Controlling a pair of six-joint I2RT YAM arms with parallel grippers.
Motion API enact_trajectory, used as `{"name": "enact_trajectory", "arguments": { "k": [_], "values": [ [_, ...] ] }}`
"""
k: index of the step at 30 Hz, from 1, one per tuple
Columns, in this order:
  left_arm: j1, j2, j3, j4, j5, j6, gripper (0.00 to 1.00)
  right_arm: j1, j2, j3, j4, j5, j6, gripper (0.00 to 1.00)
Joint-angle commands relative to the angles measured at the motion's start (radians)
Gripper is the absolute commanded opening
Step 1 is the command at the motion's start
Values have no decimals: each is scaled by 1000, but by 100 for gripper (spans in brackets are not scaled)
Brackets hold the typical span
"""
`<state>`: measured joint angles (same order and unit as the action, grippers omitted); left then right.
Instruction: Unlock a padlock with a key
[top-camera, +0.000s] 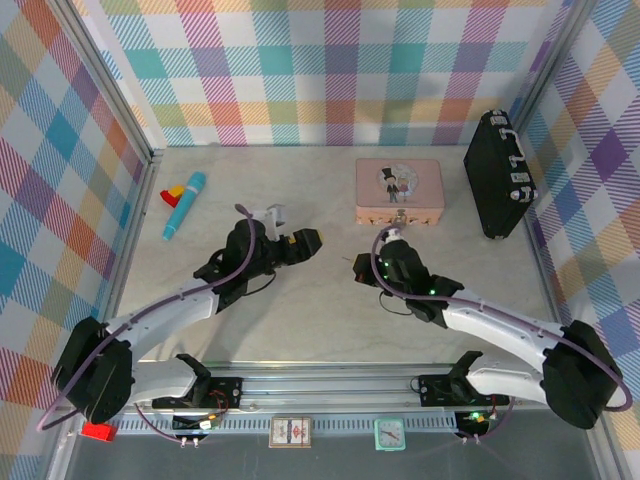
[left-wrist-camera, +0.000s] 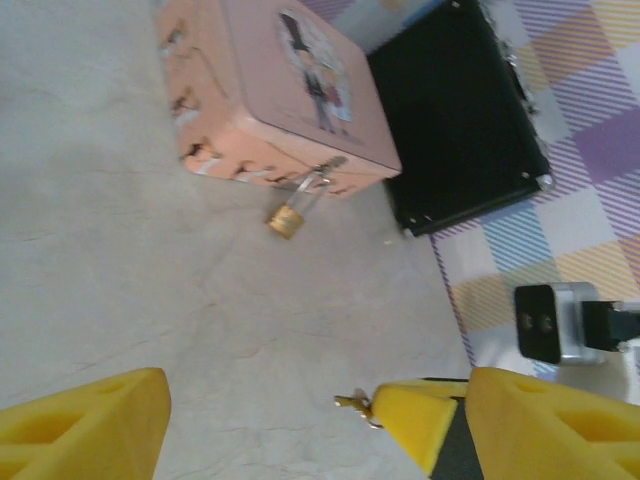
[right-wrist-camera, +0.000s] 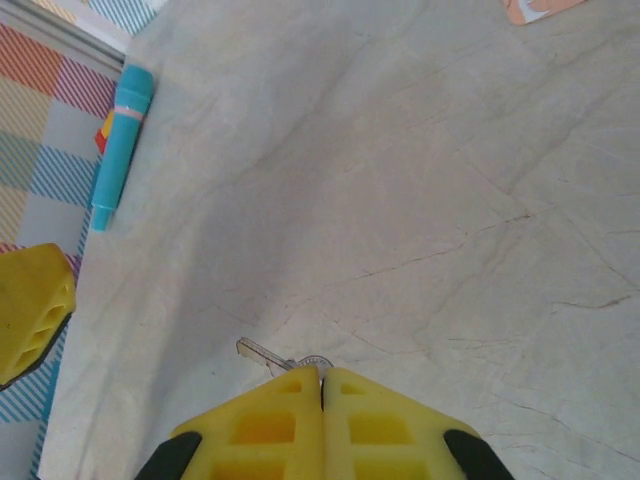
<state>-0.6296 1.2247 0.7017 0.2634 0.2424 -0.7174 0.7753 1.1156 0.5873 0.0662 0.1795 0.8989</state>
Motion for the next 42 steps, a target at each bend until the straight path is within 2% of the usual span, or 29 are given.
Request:
{"name": "enact_trajectory", "arguments": {
  "k": [1, 8, 15, 22, 32, 38, 42],
  "values": [
    [-34, 40, 41, 145, 44, -63, 70, -17, -51, -47, 137, 17, 41, 0],
    [-82, 114, 52, 206, 33, -125, 61, -18, -83, -111, 283, 20, 54, 0],
    [-103, 135, 35, 240, 3, -185, 52, -17, -10, -115, 438, 14, 70, 0],
    [-117, 157, 30, 226, -26, -226, 51, -16, 19, -102, 455, -4, 48, 0],
    [-125, 171, 41, 234, -22, -225, 44, -8, 47, -101, 475, -13, 59, 0],
    [-125, 180, 42, 243, -18, -228, 36, -4, 57, -98, 478, -28, 62, 0],
    [-128, 180, 34, 257, -22, -229, 33, 5, 64, -95, 483, -28, 63, 0]
  ]
}}
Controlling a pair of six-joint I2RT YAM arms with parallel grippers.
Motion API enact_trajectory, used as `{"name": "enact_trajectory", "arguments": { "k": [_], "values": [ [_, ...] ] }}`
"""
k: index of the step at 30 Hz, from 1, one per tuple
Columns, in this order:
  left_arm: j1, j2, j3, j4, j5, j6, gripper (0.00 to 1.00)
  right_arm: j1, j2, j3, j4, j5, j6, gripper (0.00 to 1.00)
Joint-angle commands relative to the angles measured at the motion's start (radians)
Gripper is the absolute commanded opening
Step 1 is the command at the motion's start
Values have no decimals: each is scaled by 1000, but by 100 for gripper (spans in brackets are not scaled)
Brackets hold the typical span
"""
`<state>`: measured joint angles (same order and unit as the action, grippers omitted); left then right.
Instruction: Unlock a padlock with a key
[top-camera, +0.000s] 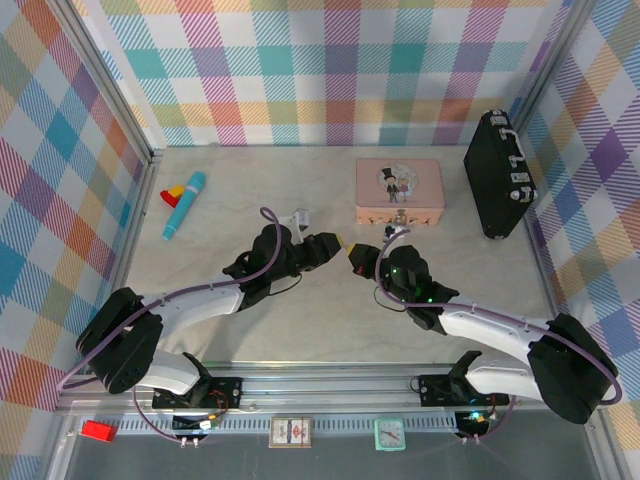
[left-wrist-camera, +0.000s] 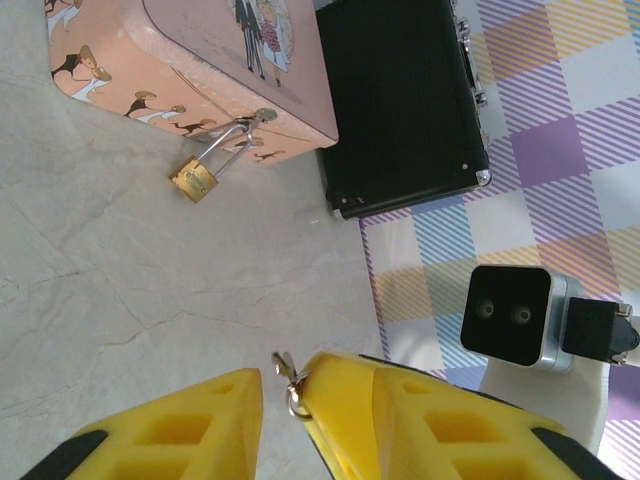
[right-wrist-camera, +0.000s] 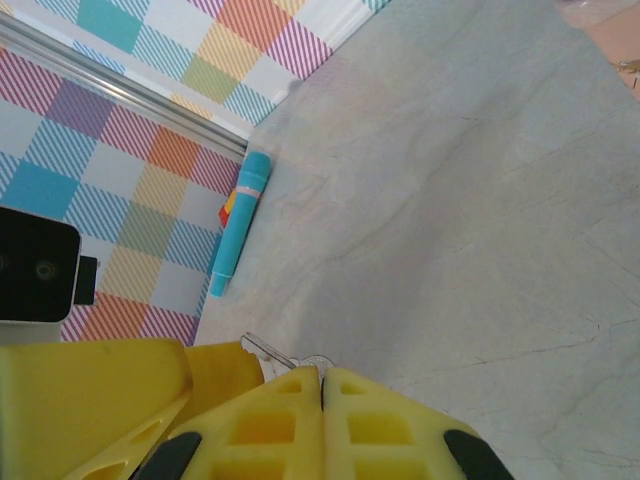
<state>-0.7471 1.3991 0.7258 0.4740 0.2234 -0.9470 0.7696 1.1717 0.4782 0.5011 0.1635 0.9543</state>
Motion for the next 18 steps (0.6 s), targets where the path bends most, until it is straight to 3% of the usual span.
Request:
{"name": "enact_trajectory", "arguments": {
  "k": [1, 18],
  "values": [
    [-10, 8, 11, 46, -2, 1, 33, 12, 11, 14, 51, -13, 10, 0],
    [-10, -32, 18, -37, -50, 49, 32, 37, -17, 16, 44, -1, -7, 0]
  ]
}}
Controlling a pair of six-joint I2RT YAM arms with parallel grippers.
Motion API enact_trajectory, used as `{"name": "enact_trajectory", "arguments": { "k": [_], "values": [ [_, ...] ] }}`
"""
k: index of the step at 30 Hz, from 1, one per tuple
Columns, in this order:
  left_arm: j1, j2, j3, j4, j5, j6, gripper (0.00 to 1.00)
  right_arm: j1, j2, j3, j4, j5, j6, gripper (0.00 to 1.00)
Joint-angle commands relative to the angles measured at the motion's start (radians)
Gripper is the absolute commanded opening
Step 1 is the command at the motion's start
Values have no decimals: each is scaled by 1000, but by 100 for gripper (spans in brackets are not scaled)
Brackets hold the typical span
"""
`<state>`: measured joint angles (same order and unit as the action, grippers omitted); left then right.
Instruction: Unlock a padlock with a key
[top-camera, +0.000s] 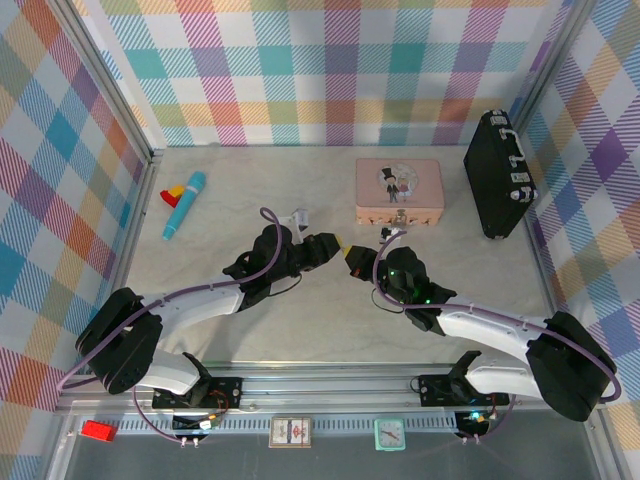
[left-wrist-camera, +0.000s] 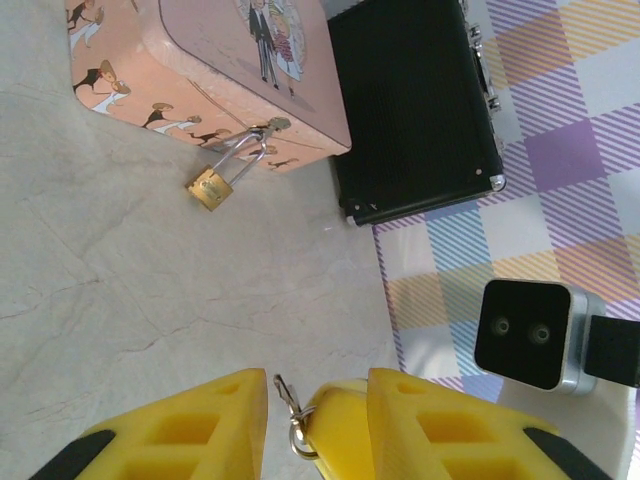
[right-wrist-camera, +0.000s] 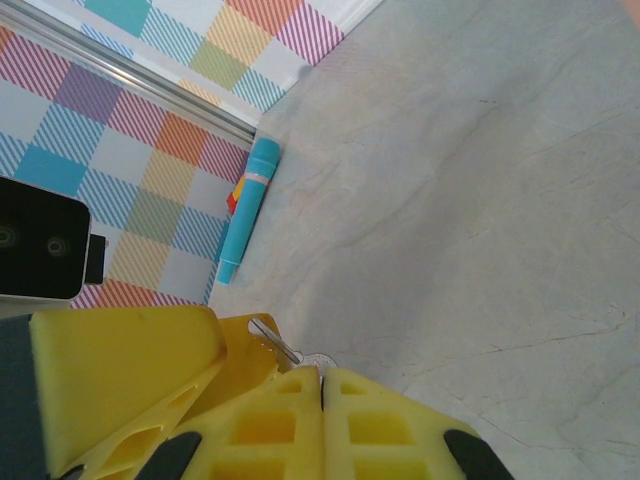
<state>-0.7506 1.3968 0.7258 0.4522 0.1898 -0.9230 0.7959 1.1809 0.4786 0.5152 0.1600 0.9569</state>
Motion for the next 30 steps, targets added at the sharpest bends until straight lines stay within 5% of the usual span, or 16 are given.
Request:
{"name": "enact_trajectory", "arguments": {
  "k": [1, 26, 30],
  "values": [
    [-6, -31, 17, -18, -19, 27, 32, 12, -26, 15, 26, 4, -11, 0],
    [-7, -42, 26, -45, -32, 23, 4, 25, -12, 46, 11, -16, -24, 0],
    [-4, -50, 29, -55, -53, 11, 2, 23, -32, 65, -32, -7, -21, 18]
  ]
}}
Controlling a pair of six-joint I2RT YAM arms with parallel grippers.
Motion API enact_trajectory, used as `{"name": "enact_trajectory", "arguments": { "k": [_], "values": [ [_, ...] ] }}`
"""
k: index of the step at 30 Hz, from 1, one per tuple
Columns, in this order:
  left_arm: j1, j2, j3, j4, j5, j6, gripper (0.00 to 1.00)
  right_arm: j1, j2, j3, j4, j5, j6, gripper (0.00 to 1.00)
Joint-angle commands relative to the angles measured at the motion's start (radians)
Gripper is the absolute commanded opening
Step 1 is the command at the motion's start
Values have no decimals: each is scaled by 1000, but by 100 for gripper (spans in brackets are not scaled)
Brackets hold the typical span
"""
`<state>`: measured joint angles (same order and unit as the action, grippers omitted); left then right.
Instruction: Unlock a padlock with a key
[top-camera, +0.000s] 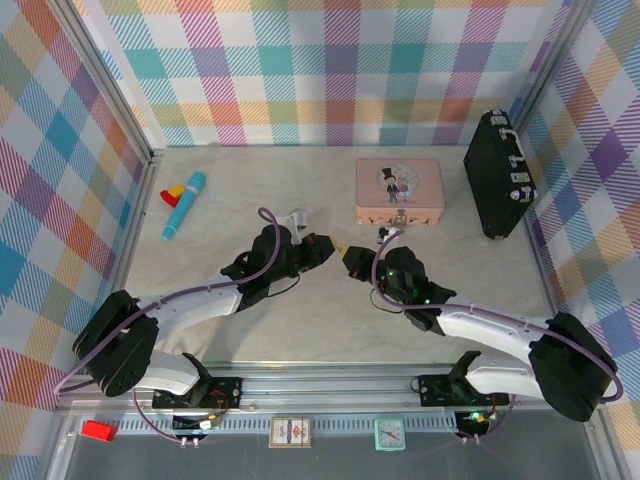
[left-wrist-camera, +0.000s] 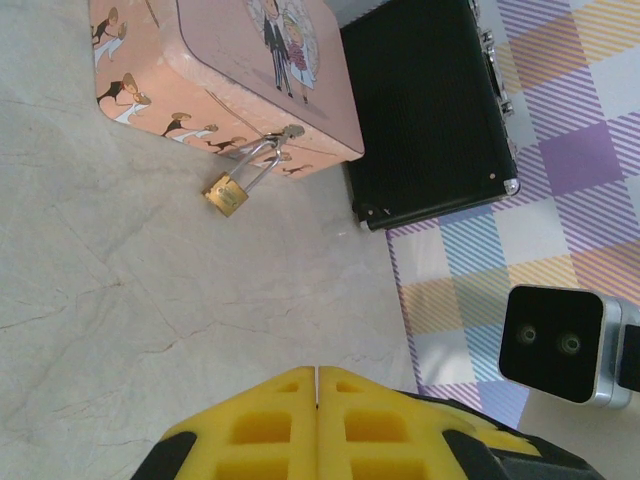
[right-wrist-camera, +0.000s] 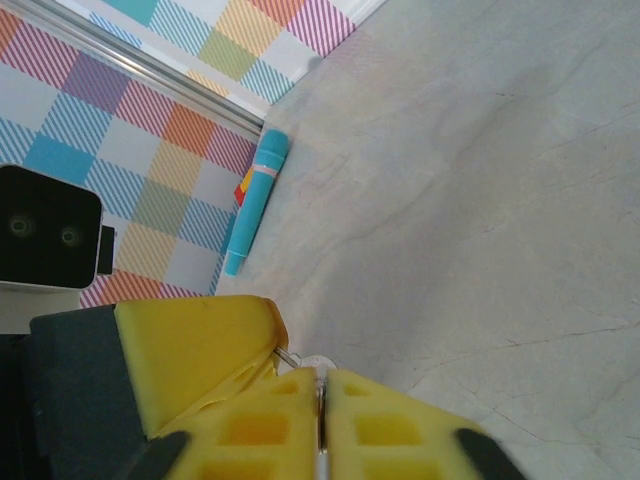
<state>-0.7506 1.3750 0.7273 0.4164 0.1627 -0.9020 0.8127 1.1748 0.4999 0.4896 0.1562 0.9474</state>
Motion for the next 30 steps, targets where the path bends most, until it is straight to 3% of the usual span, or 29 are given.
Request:
{"name": "enact_trajectory", "arguments": {
  "k": [1, 4, 6, 12, 25, 30],
  "values": [
    [-5, -35, 27, -23, -34, -13, 2, 5, -36, 39, -6, -2, -10, 20],
    [-5, -58, 25, -17, -42, -44, 0, -42, -41, 49, 50, -146, -30, 25],
    [-3, -63, 27, 10, -25, -76, 0, -75, -26, 64, 99, -258, -14, 35],
    [7, -90, 45, 50, 7, -132, 0, -96, -23, 70, 191, -335, -17, 46],
    [18, -138, 39, 106, 45, -114, 0, -208, -69, 80, 150, -454, -25, 53],
    [41, -78, 12, 305, 115, -142, 0, -208, -43, 83, 228, -534, 4, 48]
  ]
}}
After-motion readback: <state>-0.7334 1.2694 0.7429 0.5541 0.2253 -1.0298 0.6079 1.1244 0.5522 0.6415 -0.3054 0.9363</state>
